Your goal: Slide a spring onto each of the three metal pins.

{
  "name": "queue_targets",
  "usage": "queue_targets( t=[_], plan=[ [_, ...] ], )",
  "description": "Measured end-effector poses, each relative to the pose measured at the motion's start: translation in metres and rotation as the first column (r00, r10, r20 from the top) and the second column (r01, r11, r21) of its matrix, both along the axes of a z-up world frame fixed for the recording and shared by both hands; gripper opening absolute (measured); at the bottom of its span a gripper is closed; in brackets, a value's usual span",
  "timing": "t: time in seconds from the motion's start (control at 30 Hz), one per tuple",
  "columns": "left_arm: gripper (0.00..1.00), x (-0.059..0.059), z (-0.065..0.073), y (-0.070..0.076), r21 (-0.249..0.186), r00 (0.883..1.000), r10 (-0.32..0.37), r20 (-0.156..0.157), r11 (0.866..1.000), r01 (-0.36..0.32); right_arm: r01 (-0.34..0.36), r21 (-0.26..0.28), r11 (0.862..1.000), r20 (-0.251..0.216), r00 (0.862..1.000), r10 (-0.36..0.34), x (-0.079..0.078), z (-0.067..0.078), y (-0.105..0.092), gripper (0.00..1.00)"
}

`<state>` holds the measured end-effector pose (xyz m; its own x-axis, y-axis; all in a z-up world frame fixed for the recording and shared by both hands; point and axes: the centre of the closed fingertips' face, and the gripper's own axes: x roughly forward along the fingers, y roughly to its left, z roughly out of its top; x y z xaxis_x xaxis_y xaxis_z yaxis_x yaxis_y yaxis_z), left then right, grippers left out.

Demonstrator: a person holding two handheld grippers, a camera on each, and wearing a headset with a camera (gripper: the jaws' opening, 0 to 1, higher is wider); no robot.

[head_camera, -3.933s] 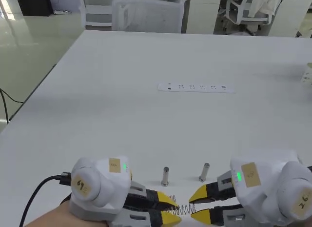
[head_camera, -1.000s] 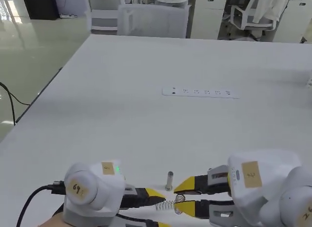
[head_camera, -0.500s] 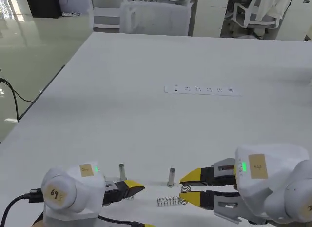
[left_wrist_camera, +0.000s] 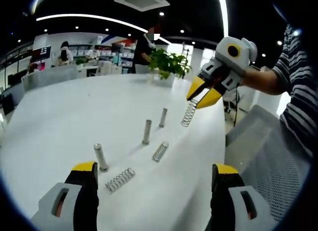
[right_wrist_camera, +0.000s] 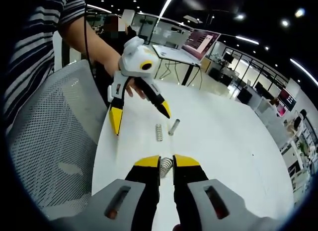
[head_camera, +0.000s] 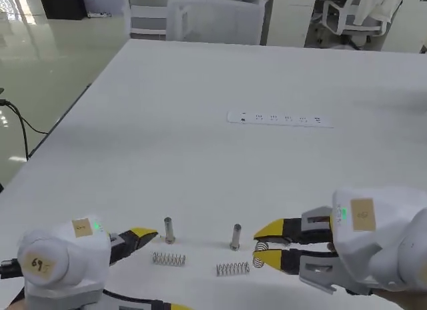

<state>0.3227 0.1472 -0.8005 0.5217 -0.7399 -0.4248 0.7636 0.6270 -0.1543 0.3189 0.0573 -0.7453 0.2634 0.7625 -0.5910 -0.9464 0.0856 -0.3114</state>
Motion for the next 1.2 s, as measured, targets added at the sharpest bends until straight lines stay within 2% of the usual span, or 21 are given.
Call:
queue_targets(
  t=[0.1, 0.17, 0.27, 0.5, 0.73, 1.0, 1.2],
  plan=[
    [0.98, 0.005, 0.002, 0.008, -0.008, 1.000, 0.020, 0.009, 1.000, -0.020, 0.012, 0.005, 1.000, -0.001, 1.000, -0.012, 0.002, 0.000, -0.002, 0.06],
    [0.98, 0.009, 0.003, 0.016, 0.010, 0.999, 0.040, 0.027, 0.999, -0.040, 0.020, 0.006, 1.000, -0.002, 1.000, -0.020, 0.004, 0.000, -0.004, 0.06],
    [0.98, 0.012, 0.005, 0.023, 0.003, 0.998, 0.047, 0.028, 0.999, -0.047, 0.036, 0.006, 0.999, -0.004, 0.999, -0.036, 0.008, 0.000, -0.008, 0.06],
    [0.98, 0.013, 0.012, 0.027, -0.009, 0.997, 0.062, 0.038, 0.998, -0.062, 0.095, 0.024, 0.995, -0.004, 0.995, -0.095, 0.023, 0.005, -0.019, 0.06],
    [0.98, 0.010, 0.014, 0.033, -0.017, 0.997, 0.068, 0.036, 0.998, -0.067, 0.170, 0.044, 0.984, -0.013, 0.985, -0.170, 0.042, 0.010, -0.037, 0.06],
    [0.98, 0.009, 0.013, 0.042, -0.015, 0.996, 0.089, 0.031, 0.996, -0.088, 0.269, 0.087, 0.959, -0.041, 0.963, -0.266, 0.068, 0.015, -0.054, 0.06],
    [0.98, 0.008, 0.013, 0.046, -0.012, 0.995, 0.099, 0.030, 0.995, -0.099, 0.300, 0.091, 0.950, -0.040, 0.954, -0.297, 0.077, 0.017, -0.059, 0.06]
  ],
)
